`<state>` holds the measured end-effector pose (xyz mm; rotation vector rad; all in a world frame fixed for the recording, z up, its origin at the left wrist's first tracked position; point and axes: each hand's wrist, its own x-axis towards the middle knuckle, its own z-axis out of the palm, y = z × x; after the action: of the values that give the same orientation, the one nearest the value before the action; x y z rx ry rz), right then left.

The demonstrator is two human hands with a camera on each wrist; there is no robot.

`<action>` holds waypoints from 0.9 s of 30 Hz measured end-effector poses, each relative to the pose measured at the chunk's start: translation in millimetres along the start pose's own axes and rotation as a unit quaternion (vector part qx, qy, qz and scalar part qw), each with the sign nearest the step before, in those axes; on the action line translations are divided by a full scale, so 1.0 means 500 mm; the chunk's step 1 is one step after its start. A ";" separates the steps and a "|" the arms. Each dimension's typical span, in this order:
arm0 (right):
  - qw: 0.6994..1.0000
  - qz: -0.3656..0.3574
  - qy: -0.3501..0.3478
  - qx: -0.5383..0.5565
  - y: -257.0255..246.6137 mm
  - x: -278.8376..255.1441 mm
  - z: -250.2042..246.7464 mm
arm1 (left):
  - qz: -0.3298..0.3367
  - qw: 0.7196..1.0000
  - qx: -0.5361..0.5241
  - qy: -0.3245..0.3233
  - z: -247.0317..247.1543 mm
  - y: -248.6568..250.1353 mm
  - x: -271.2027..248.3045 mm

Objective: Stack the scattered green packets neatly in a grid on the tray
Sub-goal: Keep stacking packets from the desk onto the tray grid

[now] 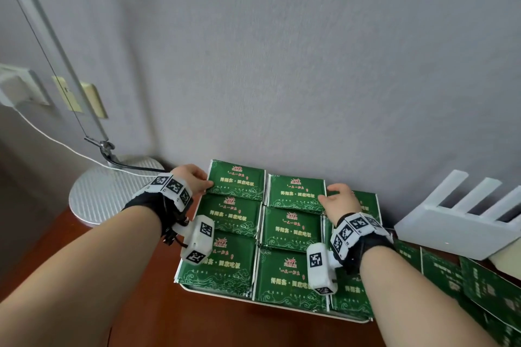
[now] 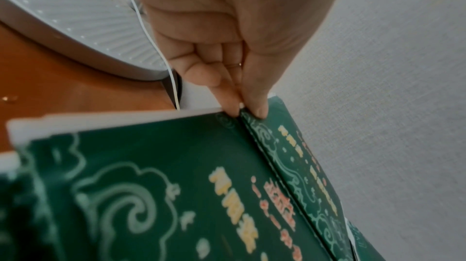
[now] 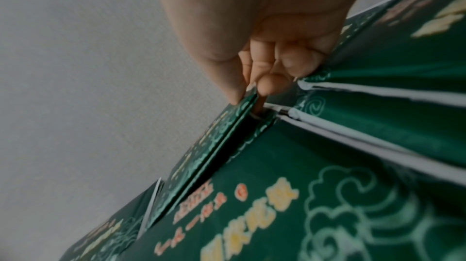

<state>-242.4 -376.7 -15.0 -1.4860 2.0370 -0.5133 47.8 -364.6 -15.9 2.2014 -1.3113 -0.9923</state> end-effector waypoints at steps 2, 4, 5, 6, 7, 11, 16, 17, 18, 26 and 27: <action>1.000 0.001 0.002 0.000 -0.002 0.001 0.001 | -0.004 1.000 0.008 -0.002 -0.001 0.002 0.002; 1.000 0.002 0.003 0.003 -0.002 0.001 0.001 | -0.004 1.000 0.015 -0.001 -0.002 0.003 0.005; 1.000 0.001 0.004 0.000 -0.001 0.001 -0.001 | -0.002 1.000 0.022 0.000 -0.003 0.003 0.006; 1.000 0.001 0.003 -0.007 -0.001 -0.001 -0.003 | 0.001 1.000 0.031 0.002 -0.003 0.004 0.007; 1.000 -0.001 0.002 -0.015 0.000 -0.002 -0.006 | 0.003 0.999 0.039 0.005 -0.003 0.005 0.007; 0.999 -0.016 -0.016 -0.038 0.002 -0.012 -0.024 | 0.003 0.999 0.047 0.022 -0.008 0.008 0.003; 0.998 -0.037 -0.010 -0.044 0.013 -0.046 -0.076 | 0.012 0.998 0.055 0.033 -0.022 0.028 -0.045; 0.998 -0.044 -0.003 -0.042 0.015 -0.058 -0.093 | 0.026 0.997 0.068 0.035 -0.024 0.033 -0.061; 0.998 -0.050 0.006 -0.042 0.018 -0.072 -0.111 | 0.040 0.995 0.087 0.034 -0.026 0.039 -0.079; 0.990 -0.073 0.009 -0.118 0.097 -0.242 -0.287 | 0.165 0.966 0.197 -0.008 0.028 0.120 -0.295; 0.989 -0.069 0.007 -0.127 0.121 -0.262 -0.308 | 0.186 0.959 0.213 -0.017 0.045 0.130 -0.322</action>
<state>-355.3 -236.2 94.8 -1.7878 2.0803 -0.3254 -57.7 -254.7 70.5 2.1016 -2.0169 -0.6514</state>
